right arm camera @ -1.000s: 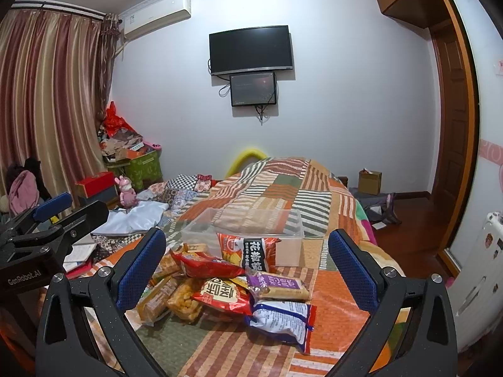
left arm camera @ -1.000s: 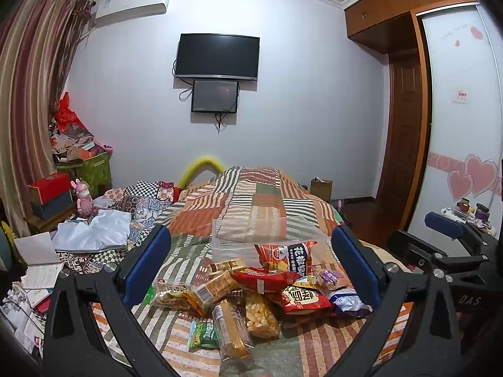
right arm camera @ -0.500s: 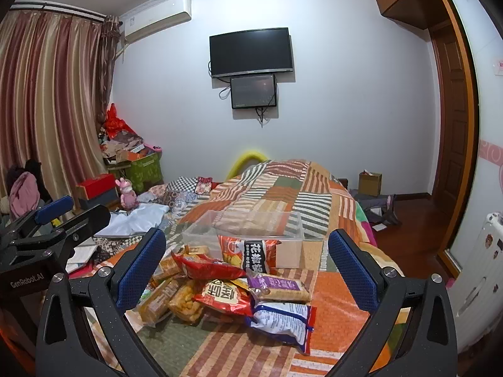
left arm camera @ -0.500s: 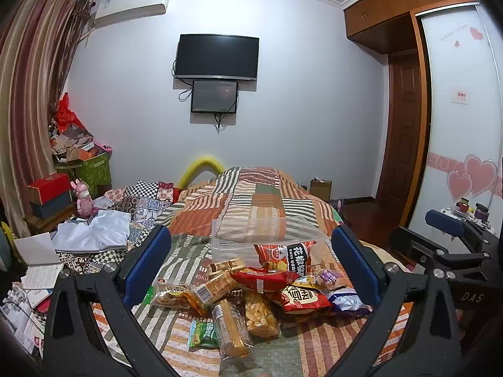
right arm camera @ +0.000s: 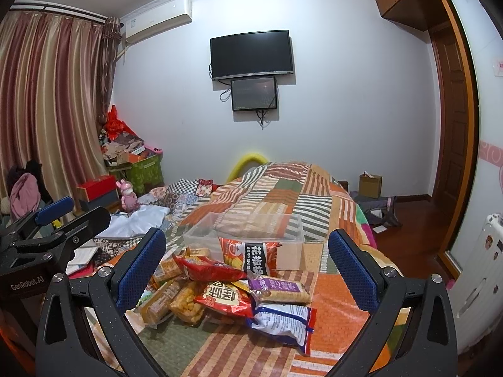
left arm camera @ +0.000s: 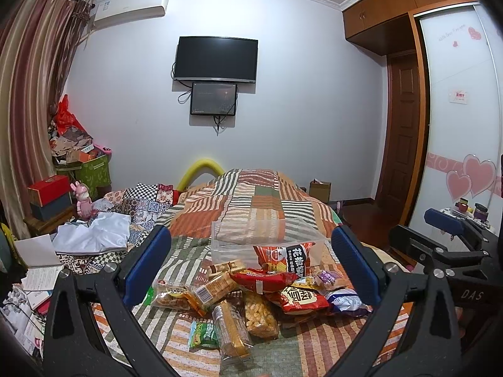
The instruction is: Organize snacks
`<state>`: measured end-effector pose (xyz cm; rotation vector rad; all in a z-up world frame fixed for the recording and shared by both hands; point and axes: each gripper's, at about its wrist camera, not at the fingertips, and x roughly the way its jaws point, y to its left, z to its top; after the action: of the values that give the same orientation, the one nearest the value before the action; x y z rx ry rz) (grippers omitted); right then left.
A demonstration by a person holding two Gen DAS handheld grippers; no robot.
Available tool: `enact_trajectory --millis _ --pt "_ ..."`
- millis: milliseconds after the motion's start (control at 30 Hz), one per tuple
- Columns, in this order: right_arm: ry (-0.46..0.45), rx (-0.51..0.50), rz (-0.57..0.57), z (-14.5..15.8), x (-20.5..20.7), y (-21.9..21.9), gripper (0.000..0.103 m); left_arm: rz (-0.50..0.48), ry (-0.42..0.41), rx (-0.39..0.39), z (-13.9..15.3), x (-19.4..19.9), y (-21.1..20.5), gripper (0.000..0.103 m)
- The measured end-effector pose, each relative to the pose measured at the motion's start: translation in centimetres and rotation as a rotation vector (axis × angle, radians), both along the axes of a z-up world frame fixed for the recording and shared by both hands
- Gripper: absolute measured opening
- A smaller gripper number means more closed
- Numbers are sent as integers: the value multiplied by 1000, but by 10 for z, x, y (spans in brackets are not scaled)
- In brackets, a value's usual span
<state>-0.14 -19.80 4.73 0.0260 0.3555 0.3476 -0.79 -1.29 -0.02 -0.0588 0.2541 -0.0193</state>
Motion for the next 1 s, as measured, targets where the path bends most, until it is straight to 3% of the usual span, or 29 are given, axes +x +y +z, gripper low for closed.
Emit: enact_trajectory --millis 567,1000 --pt "1 -5 0 -2 2 1 103 4 15 -2 -2 3 2 103" --pt "91 -56 15 -33 31 5 103 -8 141 -6 -31 39 19 103"
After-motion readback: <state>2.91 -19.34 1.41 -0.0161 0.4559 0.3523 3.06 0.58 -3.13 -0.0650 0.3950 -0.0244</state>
